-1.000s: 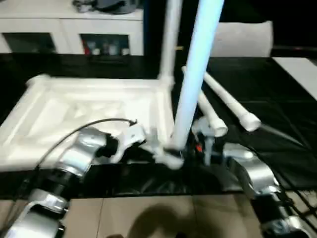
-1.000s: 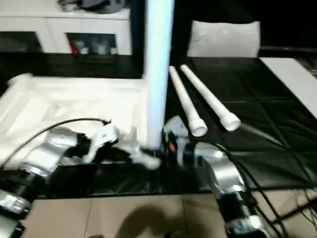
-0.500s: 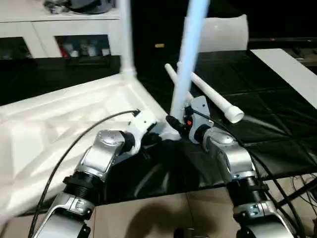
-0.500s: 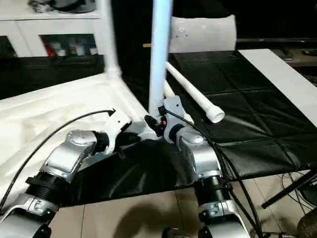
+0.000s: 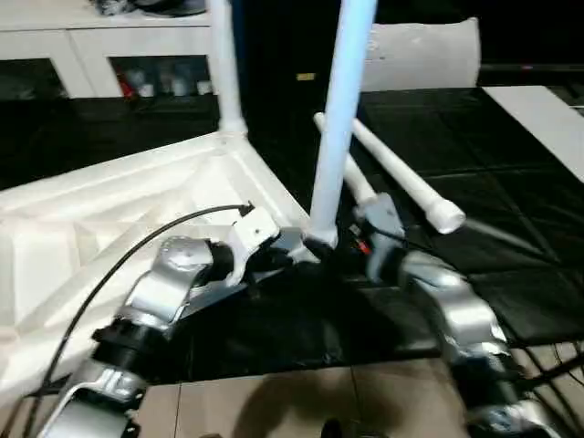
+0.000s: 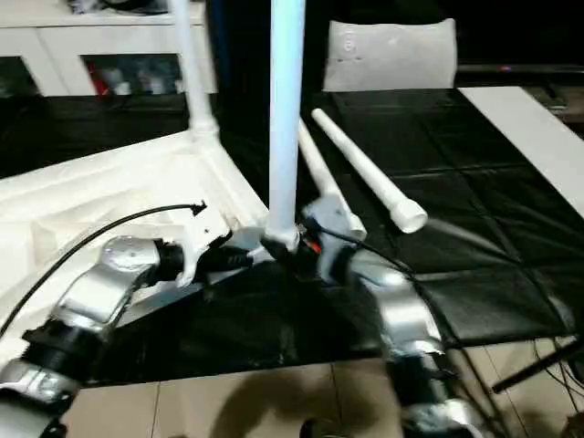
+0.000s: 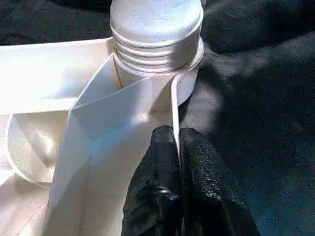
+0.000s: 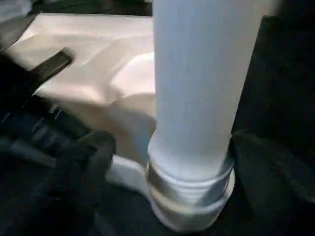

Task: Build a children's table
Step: Rotate leg to tighten

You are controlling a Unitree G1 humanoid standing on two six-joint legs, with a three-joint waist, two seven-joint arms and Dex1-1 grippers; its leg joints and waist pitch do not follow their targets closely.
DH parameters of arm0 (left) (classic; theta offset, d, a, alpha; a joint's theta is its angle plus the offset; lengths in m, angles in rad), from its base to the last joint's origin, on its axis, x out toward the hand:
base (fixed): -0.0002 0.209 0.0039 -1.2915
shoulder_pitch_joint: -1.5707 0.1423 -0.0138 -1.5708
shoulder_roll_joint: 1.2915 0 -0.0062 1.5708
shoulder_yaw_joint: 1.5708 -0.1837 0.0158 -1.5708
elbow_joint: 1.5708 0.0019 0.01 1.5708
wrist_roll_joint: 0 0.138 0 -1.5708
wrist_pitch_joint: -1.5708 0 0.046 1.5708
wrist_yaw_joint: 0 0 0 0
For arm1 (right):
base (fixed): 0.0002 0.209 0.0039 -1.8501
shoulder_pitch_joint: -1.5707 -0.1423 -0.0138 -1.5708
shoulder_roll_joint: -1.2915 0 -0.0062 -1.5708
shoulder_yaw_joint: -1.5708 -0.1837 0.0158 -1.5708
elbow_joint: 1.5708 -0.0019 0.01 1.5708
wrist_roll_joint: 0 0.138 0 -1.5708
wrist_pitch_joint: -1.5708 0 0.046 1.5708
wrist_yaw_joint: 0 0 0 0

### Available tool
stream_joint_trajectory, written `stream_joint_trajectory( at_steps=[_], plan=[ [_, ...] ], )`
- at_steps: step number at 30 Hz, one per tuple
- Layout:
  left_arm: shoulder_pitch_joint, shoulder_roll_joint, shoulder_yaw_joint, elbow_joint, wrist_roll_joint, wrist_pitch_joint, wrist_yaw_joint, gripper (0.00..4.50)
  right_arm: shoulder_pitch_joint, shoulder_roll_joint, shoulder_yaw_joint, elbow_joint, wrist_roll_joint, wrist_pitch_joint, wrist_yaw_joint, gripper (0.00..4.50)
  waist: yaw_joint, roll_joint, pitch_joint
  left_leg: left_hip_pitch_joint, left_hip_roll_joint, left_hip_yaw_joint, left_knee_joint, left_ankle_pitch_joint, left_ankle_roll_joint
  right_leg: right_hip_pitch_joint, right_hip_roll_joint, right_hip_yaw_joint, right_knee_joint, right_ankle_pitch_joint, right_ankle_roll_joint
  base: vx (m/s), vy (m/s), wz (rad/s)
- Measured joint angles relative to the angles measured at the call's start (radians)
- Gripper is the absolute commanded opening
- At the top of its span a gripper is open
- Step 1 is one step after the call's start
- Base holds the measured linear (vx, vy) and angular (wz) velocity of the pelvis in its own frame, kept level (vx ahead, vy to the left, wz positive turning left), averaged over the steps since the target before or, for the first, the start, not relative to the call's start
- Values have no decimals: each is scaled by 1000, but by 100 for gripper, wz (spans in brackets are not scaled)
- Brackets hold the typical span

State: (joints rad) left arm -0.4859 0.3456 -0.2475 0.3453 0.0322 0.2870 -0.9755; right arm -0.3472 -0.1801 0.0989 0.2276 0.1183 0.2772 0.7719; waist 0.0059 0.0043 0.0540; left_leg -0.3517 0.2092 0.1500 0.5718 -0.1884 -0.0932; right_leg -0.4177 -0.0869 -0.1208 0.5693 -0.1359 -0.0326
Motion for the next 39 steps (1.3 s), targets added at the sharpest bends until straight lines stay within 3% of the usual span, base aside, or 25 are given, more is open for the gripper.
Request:
stream_joint_trajectory(
  at_steps=[4, 8, 13, 24, 31, 32, 39],
  plan=[
    [2, 47, -14, 14, -4, -62, -80, 0, 3, -59, 13, 0, 31, -8, 110, 445, 8, 0, 0, 1, -1, 1, 2, 0, -1, 1, -1, 1, 1, 0, 0, 0, 0, 0],
    [-2, 78, -34, 40, -21, -128, -168, 0, 3, -112, 26, -2, 61, -12, 220, 445, 31, 0, 0, 2, -1, 1, 4, -2, -4, 1, -2, 1, 3, -1, 3, 0, 0, 0],
    [-21, 102, -45, 82, -39, -161, -268, 0, 2, -184, 64, -3, 73, -40, 338, 445, 47, 0, 0, 2, -1, 1, 10, -3, -5, 3, -4, 2, 7, -3, 5, 0, 0, 0],
    [-55, 144, -92, 135, -53, -261, -433, 0, -18, -194, 147, 61, 56, -106, 437, 445, 65, -3, 0, 2, -1, 1, 15, -3, -5, 3, -5, 2, 9, -2, 5, 0, 0, 0],
    [-75, 137, -113, 154, -45, -287, -457, 0, -52, -187, 176, 92, 38, -149, 479, 445, 77, -5, 0, 1, -1, 2, 15, -3, -5, 5, -5, 2, 9, -2, 5, 0, 0, 0],
    [-77, 136, -114, 157, -45, -292, -457, 0, -52, -186, 180, 94, 40, -150, 484, 417, 79, -5, 0, 1, -1, 2, 15, -3, -5, 5, -5, 2, 9, -2, 5, 0, 0, 0],
    [-90, 136, -122, 182, -45, -317, -476, 0, -78, -186, 184, 109, 61, -150, 526, 362, 83, -6, 0, 1, -1, 2, 15, -3, -5, 5, -5, 2, 9, -2, 5, 0, 0, 0]
  ],
)
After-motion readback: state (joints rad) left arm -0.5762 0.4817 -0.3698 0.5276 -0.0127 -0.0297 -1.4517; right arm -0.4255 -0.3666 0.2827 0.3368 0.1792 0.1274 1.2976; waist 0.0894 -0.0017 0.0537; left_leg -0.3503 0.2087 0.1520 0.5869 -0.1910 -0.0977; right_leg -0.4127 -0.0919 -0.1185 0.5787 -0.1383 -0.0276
